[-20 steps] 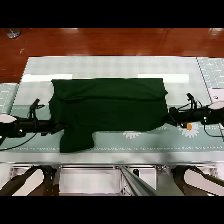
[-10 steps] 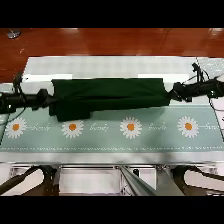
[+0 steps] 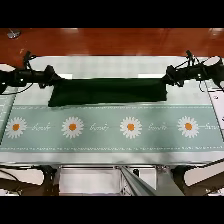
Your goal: Fold the shirts.
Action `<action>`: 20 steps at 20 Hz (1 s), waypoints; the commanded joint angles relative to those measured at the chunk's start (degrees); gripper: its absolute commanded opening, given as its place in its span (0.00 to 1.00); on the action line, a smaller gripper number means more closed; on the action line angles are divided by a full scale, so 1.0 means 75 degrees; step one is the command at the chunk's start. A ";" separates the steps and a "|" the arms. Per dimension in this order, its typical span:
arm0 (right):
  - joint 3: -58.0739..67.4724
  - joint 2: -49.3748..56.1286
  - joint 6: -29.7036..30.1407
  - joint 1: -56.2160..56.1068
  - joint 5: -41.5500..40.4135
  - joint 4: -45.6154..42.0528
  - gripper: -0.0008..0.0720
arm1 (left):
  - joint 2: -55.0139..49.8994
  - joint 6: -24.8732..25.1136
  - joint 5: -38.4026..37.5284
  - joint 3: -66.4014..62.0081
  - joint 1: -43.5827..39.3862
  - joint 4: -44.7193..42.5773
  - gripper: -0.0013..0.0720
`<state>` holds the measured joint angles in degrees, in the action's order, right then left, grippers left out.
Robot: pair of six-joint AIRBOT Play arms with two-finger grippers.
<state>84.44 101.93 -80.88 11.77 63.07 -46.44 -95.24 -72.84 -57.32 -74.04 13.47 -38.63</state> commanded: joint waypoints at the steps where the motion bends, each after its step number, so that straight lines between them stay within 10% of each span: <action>1: 0.0557 0.0527 0.0286 0.0023 0.0015 0.0277 0.87 | -0.0691 -0.0102 -0.0699 -0.0475 -0.0111 -0.0227 0.98; 7: 0.0848 0.0615 -0.0656 0.0956 0.1358 -0.1443 0.87 | -0.0026 -0.1440 -0.2460 -0.0731 0.1195 -0.3491 0.98; 16: 0.0871 0.1306 -0.0154 -0.0309 0.1696 -0.0562 0.85 | 0.3503 -0.0627 0.0242 0.2935 -0.0198 -0.2095 0.98; 17: 0.0892 0.1306 -0.0117 -0.0414 0.1705 -0.0542 0.77 | 0.3509 -0.0629 0.0131 0.2996 -0.0533 -0.2040 0.98; 19: 0.0985 0.1288 -0.0128 -0.0498 0.1886 -0.0356 0.07 | 0.3366 -0.0627 0.0111 0.2996 -0.1221 -0.2043 0.97; 20: 0.1058 0.1230 -0.0064 -0.0481 0.2110 -0.0277 0.07 | 0.3296 -0.0632 0.0166 0.2996 -0.1504 -0.2040 0.75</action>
<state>91.57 111.31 -82.26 9.45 76.16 -51.29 -71.44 -78.00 -58.00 -53.54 8.10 -55.44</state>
